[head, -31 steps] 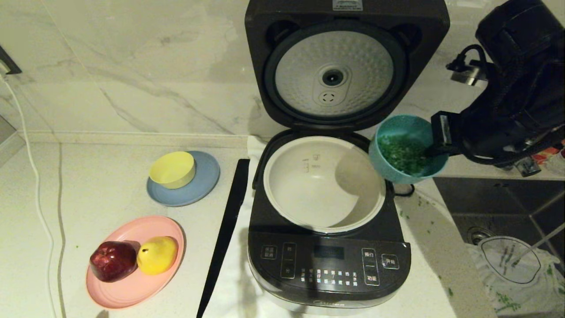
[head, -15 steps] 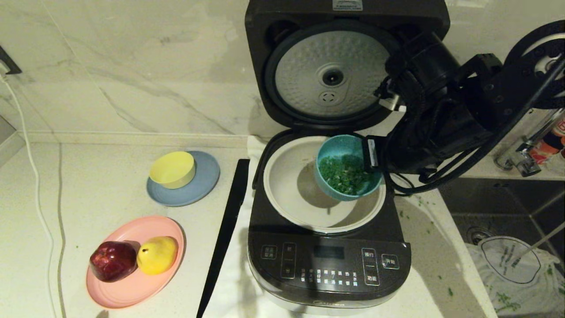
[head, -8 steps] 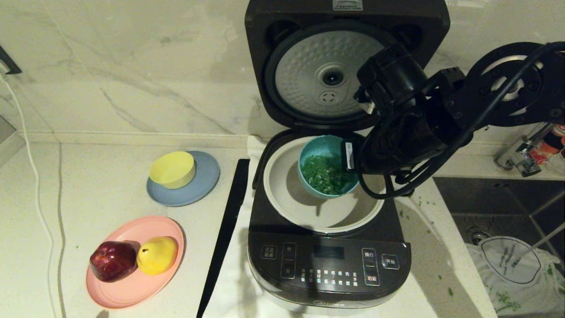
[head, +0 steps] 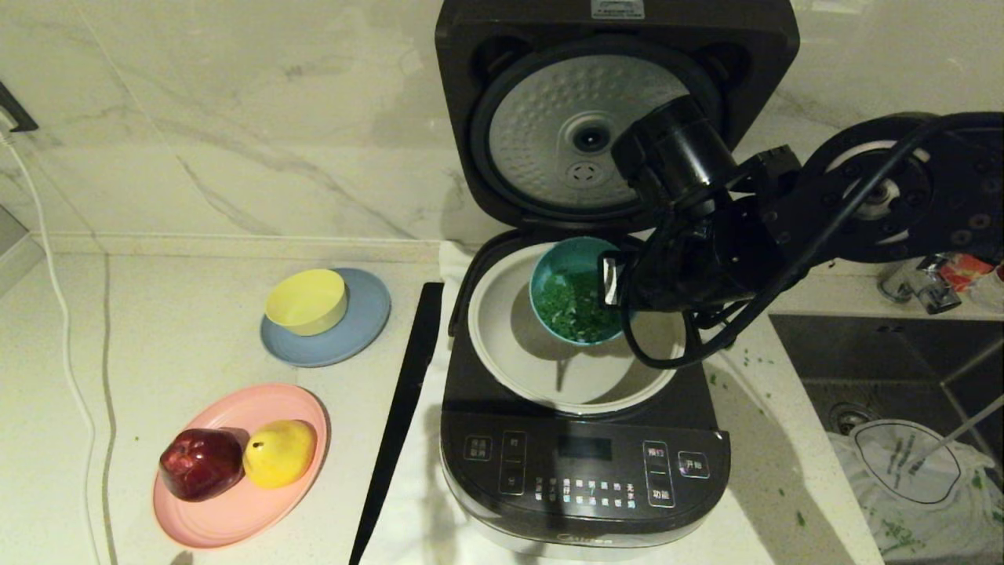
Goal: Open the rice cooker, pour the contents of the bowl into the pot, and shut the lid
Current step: Pour the water from the bowl into the rice cooker
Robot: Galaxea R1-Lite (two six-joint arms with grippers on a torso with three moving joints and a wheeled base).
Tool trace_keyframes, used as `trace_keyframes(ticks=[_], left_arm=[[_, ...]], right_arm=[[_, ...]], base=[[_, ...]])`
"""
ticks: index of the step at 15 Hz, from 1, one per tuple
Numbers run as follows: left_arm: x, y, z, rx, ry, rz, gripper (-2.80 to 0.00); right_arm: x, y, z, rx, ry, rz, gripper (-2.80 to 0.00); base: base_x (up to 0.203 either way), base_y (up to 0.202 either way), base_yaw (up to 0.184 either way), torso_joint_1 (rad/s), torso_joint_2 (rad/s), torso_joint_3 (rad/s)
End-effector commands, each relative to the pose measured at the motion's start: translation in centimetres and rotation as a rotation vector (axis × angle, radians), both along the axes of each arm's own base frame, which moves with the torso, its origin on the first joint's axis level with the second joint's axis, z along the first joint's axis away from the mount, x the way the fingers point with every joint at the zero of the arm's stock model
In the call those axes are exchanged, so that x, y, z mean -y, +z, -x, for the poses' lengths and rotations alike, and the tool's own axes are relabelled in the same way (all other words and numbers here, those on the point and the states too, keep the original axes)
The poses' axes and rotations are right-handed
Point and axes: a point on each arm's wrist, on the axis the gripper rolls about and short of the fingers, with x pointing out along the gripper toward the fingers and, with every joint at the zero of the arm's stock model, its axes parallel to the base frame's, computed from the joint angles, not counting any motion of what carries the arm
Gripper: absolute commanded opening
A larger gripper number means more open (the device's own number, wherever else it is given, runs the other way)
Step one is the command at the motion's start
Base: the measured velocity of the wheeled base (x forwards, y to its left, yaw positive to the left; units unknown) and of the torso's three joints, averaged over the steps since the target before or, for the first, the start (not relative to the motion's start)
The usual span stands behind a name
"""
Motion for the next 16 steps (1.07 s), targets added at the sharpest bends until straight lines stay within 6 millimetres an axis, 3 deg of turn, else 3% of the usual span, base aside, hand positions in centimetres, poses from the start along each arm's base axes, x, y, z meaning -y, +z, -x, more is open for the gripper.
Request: trace_keyframes(ticks=[1, 10, 16], left_arm=[[0.0, -0.3, -0.1, -0.007, 0.0, -0.001, -2.8], [0.0, -0.3, -0.1, -0.006, 0.0, -0.001, -2.8], [0.0, -0.3, -0.1, -0.006, 0.0, 0.0, -2.8]], right_arm=[[-0.3, -0.6, 0.5, 0.068, -0.008, -0.013, -2.8], [1.4, -1.3, 3.7, 0.42, 0.015, -0.061, -2.8], [2.5, -2.6, 5.3, 0.471, 0.034, -0.069, -2.8]], base=[[0.0, 0.0, 0.0, 0.0, 0.0, 0.0], [0.0, 0.0, 0.0, 0.0, 0.0, 0.0], [0.0, 0.0, 0.0, 0.0, 0.0, 0.0]])
